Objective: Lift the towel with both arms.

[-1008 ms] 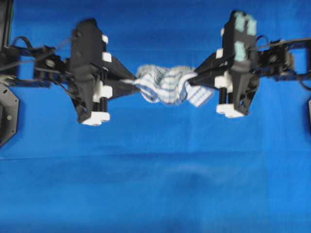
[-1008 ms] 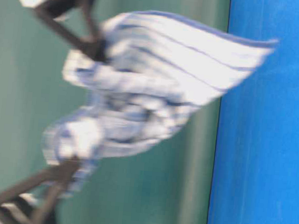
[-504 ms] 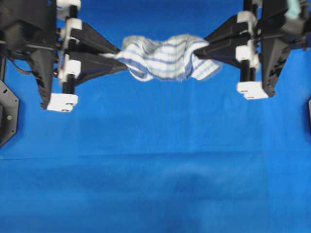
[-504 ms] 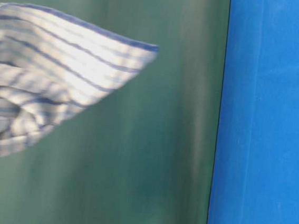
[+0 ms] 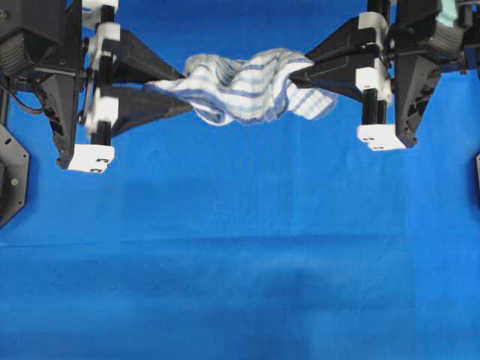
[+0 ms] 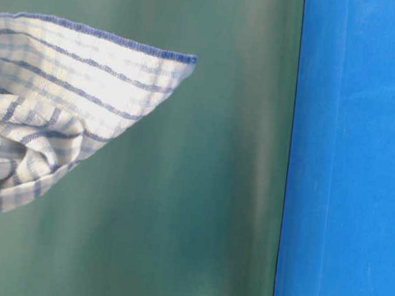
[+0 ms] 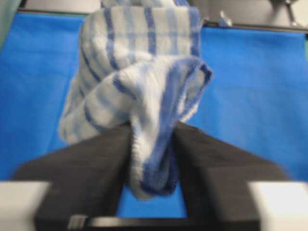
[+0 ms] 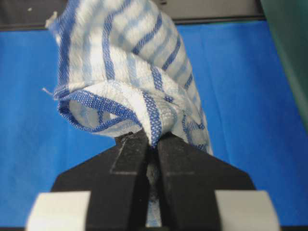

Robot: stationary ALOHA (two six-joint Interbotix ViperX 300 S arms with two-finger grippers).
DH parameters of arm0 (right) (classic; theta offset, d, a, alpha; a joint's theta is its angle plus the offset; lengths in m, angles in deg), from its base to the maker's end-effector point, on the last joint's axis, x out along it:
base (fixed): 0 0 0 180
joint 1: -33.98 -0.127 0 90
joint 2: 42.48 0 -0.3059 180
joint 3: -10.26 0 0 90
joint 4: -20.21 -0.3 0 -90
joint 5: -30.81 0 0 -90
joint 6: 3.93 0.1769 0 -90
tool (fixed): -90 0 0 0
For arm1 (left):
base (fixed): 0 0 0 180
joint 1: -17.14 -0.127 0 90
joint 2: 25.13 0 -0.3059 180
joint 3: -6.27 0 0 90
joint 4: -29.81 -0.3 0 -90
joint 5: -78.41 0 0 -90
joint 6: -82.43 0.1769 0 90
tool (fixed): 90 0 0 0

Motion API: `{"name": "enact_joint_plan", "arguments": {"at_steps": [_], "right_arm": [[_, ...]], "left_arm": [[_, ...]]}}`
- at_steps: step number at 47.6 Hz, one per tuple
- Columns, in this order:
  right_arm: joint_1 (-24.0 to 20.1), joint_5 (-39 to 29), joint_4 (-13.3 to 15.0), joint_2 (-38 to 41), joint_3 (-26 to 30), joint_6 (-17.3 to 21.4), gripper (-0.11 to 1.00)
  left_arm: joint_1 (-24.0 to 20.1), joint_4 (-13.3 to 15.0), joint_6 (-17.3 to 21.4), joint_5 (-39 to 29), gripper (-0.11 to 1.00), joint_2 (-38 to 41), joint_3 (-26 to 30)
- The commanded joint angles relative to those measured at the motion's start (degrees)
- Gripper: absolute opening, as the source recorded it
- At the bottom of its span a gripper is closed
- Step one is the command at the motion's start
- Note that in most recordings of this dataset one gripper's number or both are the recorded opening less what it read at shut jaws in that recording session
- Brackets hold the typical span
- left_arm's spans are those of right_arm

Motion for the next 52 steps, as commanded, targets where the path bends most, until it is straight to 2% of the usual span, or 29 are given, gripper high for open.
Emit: {"name": "enact_joint_plan", "arguments": {"at_steps": [1, 6, 8, 10, 15, 26, 35, 44, 52], "right_arm": [[0.00, 1.14, 0.09, -0.44, 1.49, 0.18, 0.21], [0.00, 1.14, 0.88, -0.44, 1.41, 0.26, 0.52], [0.09, 1.14, 1.49, -0.44, 1.32, 0.53, 0.63], [0.09, 1.05, 2.02, -0.44, 1.32, 0.79, 0.69], [0.09, 0.79, 2.20, -0.44, 1.05, 0.88, 0.66], [0.09, 0.79, 2.11, -0.35, -1.76, 1.23, 0.66], [0.00, 3.08, 2.02, -0.35, -9.05, 3.87, 0.66], [-0.62, 9.49, 2.02, 0.79, -18.02, 7.82, 0.66], [-1.67, 13.01, 2.02, 3.96, -22.68, 10.81, 0.66]], "left_arm": [[-0.09, 0.00, -0.18, 0.70, 0.45, -0.70, 1.23], [-0.09, 0.00, -0.26, 0.79, 0.77, -0.97, 0.88], [-0.09, 0.00, -0.26, 0.79, 0.86, -1.14, 0.79], [-0.09, 0.00, -0.26, 0.79, 0.91, -1.14, 0.62], [0.18, 0.00, -0.35, 0.79, 0.89, -0.88, 0.35], [0.97, 0.00, -0.44, 1.85, 0.89, 0.70, -1.32], [1.93, 0.00, -0.44, 5.98, 0.89, 4.57, -5.36], [1.85, 0.00, -0.53, 10.72, 0.89, 8.88, -9.93], [2.29, 0.09, -0.53, 14.06, 0.89, 13.10, -13.89]]}}
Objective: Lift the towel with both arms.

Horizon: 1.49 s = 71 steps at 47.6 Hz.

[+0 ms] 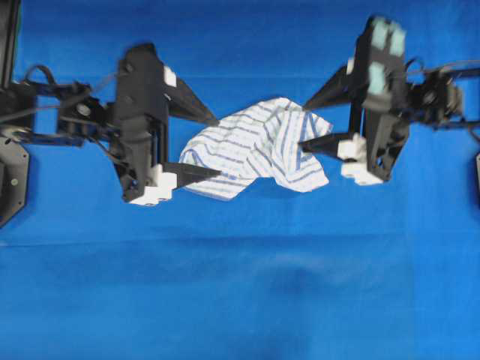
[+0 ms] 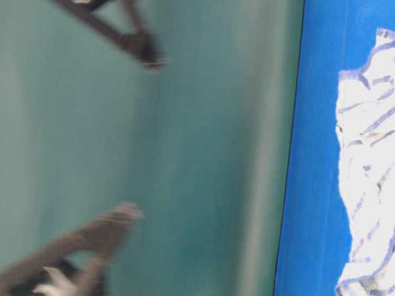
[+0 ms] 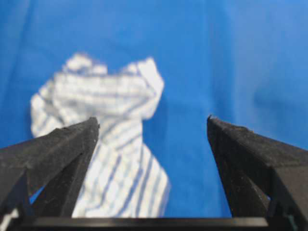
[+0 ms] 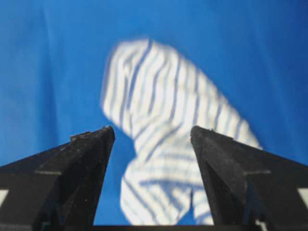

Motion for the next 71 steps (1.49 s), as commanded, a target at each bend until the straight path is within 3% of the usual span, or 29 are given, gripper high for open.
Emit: {"name": "enact_joint_plan", "arguments": {"at_steps": [1, 16, 35, 49, 53, 57, 62, 64, 66, 71], "right_arm": [[-0.70, 2.11, -0.09, 1.23, -1.23, 1.14, 0.66], [-3.60, 6.24, -0.09, 12.48, -3.96, 5.19, 0.66], [-3.78, 13.36, -0.09, 21.88, -4.22, 5.36, 0.66], [-3.78, 14.41, -0.09, 24.08, -3.78, 5.36, 0.66], [-3.78, 14.50, -0.09, 24.08, -3.78, 5.27, 0.64], [-3.78, 14.77, 0.00, 24.08, -3.78, 5.27, 0.57], [-3.43, 14.77, 0.00, 24.08, -3.87, 5.27, 0.28], [-3.43, 14.68, 0.00, 23.99, -3.96, 5.27, 0.13], [-3.43, 14.59, 0.00, 23.99, -3.87, 5.27, 0.04], [-3.43, 14.50, -0.09, 23.99, -3.69, 5.27, 0.03]], "left_arm": [[0.53, 0.00, -0.09, 2.02, 0.89, 1.76, -1.14], [2.81, 0.00, -0.09, 6.77, 0.89, 12.04, -4.92], [2.90, 0.00, -0.09, 10.55, 0.89, 21.53, -5.71], [2.90, 0.09, -0.18, 11.60, 0.84, 24.17, -6.24], [2.99, 0.09, -0.09, 11.43, 0.73, 24.17, -6.24], [3.16, 0.09, -0.09, 11.34, 0.50, 24.17, -6.42], [3.52, 0.09, -0.09, 11.34, 0.15, 24.17, -6.59], [3.52, 0.09, -0.09, 11.34, 0.06, 24.17, -6.68], [3.52, 0.09, -0.09, 11.25, 0.01, 24.08, -6.68], [3.52, 0.09, -0.26, 11.16, 0.01, 23.91, -6.59]]}}
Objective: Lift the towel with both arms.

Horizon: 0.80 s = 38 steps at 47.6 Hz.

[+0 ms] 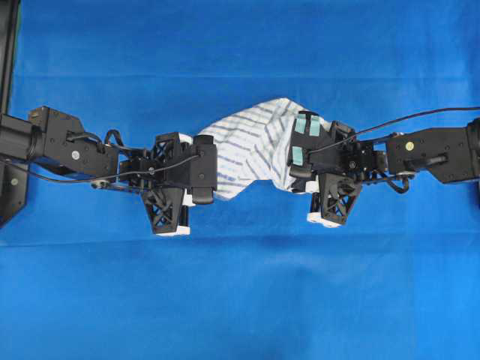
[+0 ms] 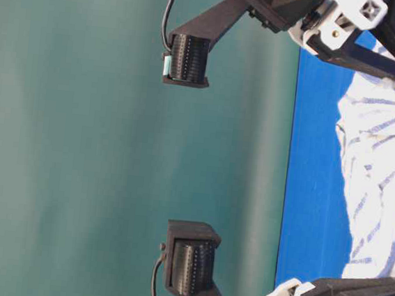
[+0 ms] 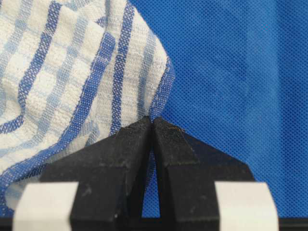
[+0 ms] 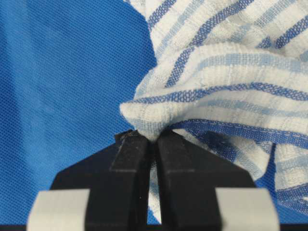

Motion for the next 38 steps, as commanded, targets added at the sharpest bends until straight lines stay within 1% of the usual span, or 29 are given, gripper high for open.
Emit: {"name": "enact_joint_plan", "arguments": {"at_steps": [1, 6, 14, 27, 38], "right_arm": [[0.18, 0.26, -0.09, -0.88, 0.97, 0.00, 0.03], [0.18, 0.00, -0.18, -1.76, 1.58, 0.09, 0.03], [0.09, -2.55, -0.44, -6.68, 2.81, 0.26, 0.03], [0.09, -9.49, -0.35, -16.96, 5.10, 0.18, 0.03], [0.18, -17.23, 0.53, -23.55, 9.93, -0.53, 0.03]], "left_arm": [[0.53, 0.09, -0.18, 0.00, 0.01, -0.97, 0.44], [0.88, 0.35, -0.18, -0.53, 0.01, -2.20, 0.88], [2.55, 0.35, -0.09, -2.20, 0.01, -7.21, 2.11], [3.25, 0.35, -0.09, -9.40, 0.01, -18.28, 4.22], [2.72, 0.18, 0.09, -14.94, 0.01, -26.46, 8.09]]}}
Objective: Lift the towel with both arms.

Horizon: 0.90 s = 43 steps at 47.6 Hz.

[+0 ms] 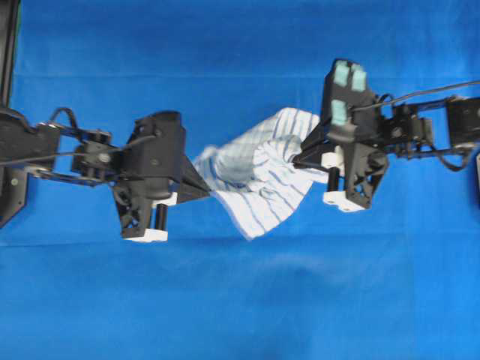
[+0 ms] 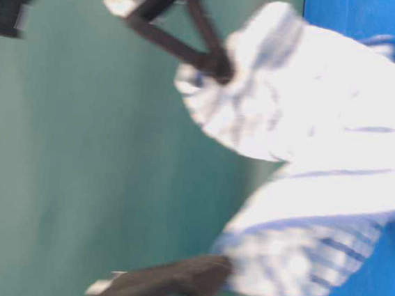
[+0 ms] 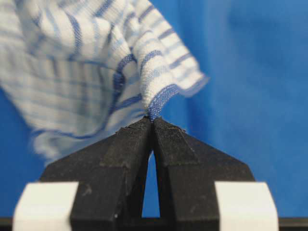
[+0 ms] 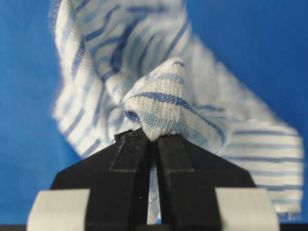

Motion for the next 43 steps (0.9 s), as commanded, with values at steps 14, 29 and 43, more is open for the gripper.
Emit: {"name": "enact_joint_plan", "arguments": {"at_steps": [14, 29, 43], "right_arm": [[0.09, -11.78, 6.59, -7.47, 13.45, -0.26, 0.03], [0.09, -19.34, 11.34, -7.73, 25.31, -0.53, 0.03], [0.09, -21.88, 12.30, -7.73, 32.17, -1.85, 0.03]], "left_arm": [[-1.85, -0.09, 0.09, -10.20, 0.01, -10.20, 8.44], [-4.48, -0.26, 0.35, -15.64, 0.01, -15.91, 15.82], [-5.27, -0.26, 0.79, -16.52, 0.01, -18.46, 21.88]]}}
